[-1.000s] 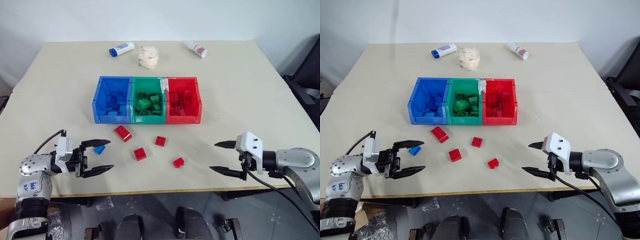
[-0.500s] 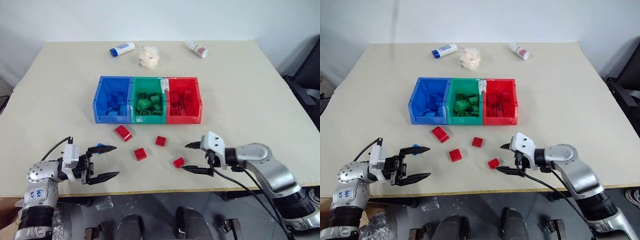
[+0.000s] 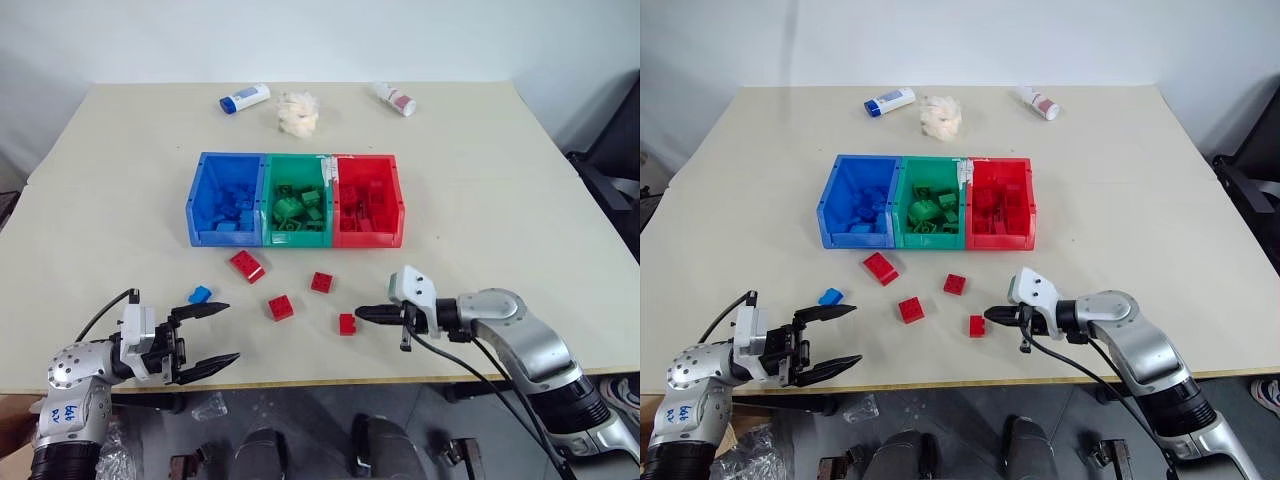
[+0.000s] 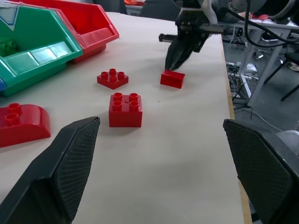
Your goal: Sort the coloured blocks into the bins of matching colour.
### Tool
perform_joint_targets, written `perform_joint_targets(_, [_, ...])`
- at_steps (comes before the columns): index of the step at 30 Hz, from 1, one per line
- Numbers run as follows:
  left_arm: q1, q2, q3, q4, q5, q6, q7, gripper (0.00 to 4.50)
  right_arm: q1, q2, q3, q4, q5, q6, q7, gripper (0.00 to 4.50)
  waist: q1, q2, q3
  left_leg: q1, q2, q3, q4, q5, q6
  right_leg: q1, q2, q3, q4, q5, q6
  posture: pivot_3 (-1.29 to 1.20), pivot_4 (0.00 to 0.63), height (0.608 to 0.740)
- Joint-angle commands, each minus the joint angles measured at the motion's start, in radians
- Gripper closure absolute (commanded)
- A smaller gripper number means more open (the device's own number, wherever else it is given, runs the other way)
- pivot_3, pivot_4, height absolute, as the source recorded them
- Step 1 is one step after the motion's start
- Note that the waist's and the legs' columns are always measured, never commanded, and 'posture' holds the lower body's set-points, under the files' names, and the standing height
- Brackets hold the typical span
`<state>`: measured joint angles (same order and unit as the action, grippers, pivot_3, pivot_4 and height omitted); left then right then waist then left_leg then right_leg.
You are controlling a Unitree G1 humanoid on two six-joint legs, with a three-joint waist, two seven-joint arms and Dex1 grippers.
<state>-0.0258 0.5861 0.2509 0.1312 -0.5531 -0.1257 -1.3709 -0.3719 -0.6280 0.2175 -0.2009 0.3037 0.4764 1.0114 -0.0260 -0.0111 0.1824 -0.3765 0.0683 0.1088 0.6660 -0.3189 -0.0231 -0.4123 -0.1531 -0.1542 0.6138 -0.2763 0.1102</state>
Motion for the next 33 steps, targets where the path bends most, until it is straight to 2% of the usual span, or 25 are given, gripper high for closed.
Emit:
perform_joint_targets(1, [-0.032,-0.011,-0.010,0.012,-0.004,-0.017,0.000,0.00,-0.020,-0.004,-0.039,-0.043,0.022,0.009,-0.009,4.48,0.002,0.000,0.000,0.000,0.000,0.000,0.000,0.000,0.000,0.000,0.000,0.000,0.000,0.000,0.000,0.00,0.150,0.740])
perform_joint_targets(4, [-0.047,-0.015,-0.015,0.027,0.000,-0.022,0.000,0.00,-0.015,-0.009,-0.043,-0.059,0.029,0.023,-0.008,4.48,0.001,0.000,0.000,0.000,0.000,0.000,0.000,0.000,0.000,0.000,0.000,0.000,0.000,0.000,0.000,0.00,0.150,0.740])
perform_joint_targets(7, [-0.057,-0.018,-0.021,0.039,0.003,-0.028,-0.001,0.00,-0.018,-0.026,-0.030,-0.087,0.039,0.086,0.000,3.89,-0.001,0.000,0.000,0.000,0.000,0.000,0.000,0.000,0.000,0.000,0.000,0.000,0.000,0.000,0.000,0.00,0.150,0.740])
perform_joint_targets(12, [-0.067,-0.019,-0.026,0.053,0.002,-0.035,-0.004,0.00,-0.030,-0.003,-0.003,-0.107,0.036,0.097,-0.003,2.18,-0.001,0.000,0.000,0.000,0.000,0.000,0.000,0.000,-0.001,0.000,0.001,0.000,0.000,0.000,0.000,0.00,0.150,0.740])
perform_joint_targets(18, [-0.060,-0.020,-0.022,0.046,-0.004,-0.039,-0.002,0.00,-0.028,0.015,0.096,-0.081,-0.013,0.066,0.015,0.13,-0.001,0.000,0.000,0.000,0.000,0.000,0.000,0.000,0.000,0.000,0.001,0.000,0.000,0.000,0.000,0.00,0.150,0.740])
perform_joint_targets(19, [-0.057,-0.020,-0.021,0.045,-0.005,-0.040,-0.001,0.00,-0.030,0.020,0.107,-0.073,-0.022,0.061,0.015,0.03,-0.002,0.000,0.000,0.000,0.000,0.000,0.000,0.000,0.000,0.000,0.001,0.000,0.000,0.000,0.000,0.00,0.150,0.740])
perform_joint_targets(28, [-0.030,-0.023,-0.020,0.022,-0.004,-0.046,0.016,0.00,-0.070,0.081,0.192,0.061,-0.126,-0.025,0.003,0.03,-0.002,0.000,0.000,0.000,0.000,0.000,0.000,0.000,-0.001,0.000,0.001,0.000,0.001,0.000,0.000,0.00,0.150,0.740])
perform_joint_targets(31, [-0.030,-0.021,-0.019,0.019,-0.004,-0.045,0.020,0.00,-0.061,0.086,0.181,0.059,-0.116,-0.037,0.017,0.59,-0.002,0.000,0.000,0.000,0.000,0.000,0.001,0.000,-0.001,0.000,0.001,0.000,0.001,0.000,0.000,0.00,0.150,0.740])
perform_joint_targets(33, [-0.031,-0.020,-0.018,0.018,-0.004,-0.045,0.022,0.00,-0.061,0.090,0.177,0.059,-0.118,-0.038,0.013,1.23,-0.002,0.000,0.000,0.000,0.000,0.000,0.000,0.000,-0.001,0.000,0.001,0.000,0.001,0.000,0.000,0.00,0.150,0.740])
